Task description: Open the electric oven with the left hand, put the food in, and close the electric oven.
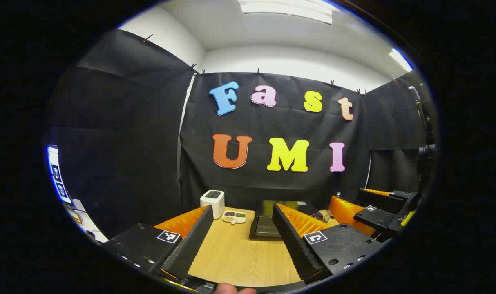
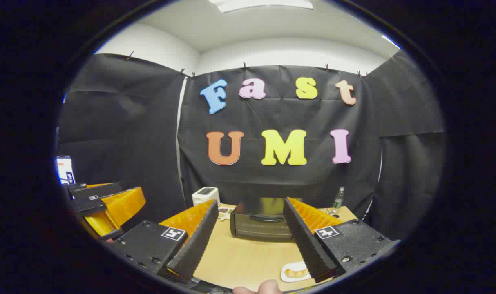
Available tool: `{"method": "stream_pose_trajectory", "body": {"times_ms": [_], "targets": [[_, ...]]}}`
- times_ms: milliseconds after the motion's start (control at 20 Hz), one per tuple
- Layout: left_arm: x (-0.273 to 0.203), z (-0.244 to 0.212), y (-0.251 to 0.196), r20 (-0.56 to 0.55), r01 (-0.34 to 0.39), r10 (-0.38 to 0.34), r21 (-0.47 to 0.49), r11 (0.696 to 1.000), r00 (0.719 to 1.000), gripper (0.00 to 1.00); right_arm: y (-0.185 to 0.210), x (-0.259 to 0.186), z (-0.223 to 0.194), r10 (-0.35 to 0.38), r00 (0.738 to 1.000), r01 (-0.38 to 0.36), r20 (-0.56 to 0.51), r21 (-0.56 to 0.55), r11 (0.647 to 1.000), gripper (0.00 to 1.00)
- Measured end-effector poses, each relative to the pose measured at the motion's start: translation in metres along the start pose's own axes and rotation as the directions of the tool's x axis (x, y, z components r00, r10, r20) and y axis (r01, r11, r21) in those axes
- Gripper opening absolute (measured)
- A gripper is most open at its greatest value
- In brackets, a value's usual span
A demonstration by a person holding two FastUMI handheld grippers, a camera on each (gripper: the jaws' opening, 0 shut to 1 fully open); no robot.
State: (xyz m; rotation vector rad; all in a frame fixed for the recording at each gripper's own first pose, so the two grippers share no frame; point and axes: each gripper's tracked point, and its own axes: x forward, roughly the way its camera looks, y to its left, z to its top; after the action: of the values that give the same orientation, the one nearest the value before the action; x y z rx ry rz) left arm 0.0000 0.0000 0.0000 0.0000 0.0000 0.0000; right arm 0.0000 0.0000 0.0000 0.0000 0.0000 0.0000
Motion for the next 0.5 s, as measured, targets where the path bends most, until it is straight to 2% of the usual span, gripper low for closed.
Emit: {"method": "stream_pose_trajectory", "body": {"times_ms": [50,500], "targets": [[0.0,-0.001,0.0,0.0,-0.001,0.001,-0.001,1.0,1.0,0.94,-0.002,-0.001,-0.001,-0.006,1.0,0.006,-0.004,0.002,1.0,0.96],[-0.004,-0.015,-0.001,-0.068,0.012,-0.01,0.025,1.0,0.998,0.94,-0.008,-0.006,0.001,-0.03,1.0,0.03,0.001,0.026,0.999,0.96]]}}
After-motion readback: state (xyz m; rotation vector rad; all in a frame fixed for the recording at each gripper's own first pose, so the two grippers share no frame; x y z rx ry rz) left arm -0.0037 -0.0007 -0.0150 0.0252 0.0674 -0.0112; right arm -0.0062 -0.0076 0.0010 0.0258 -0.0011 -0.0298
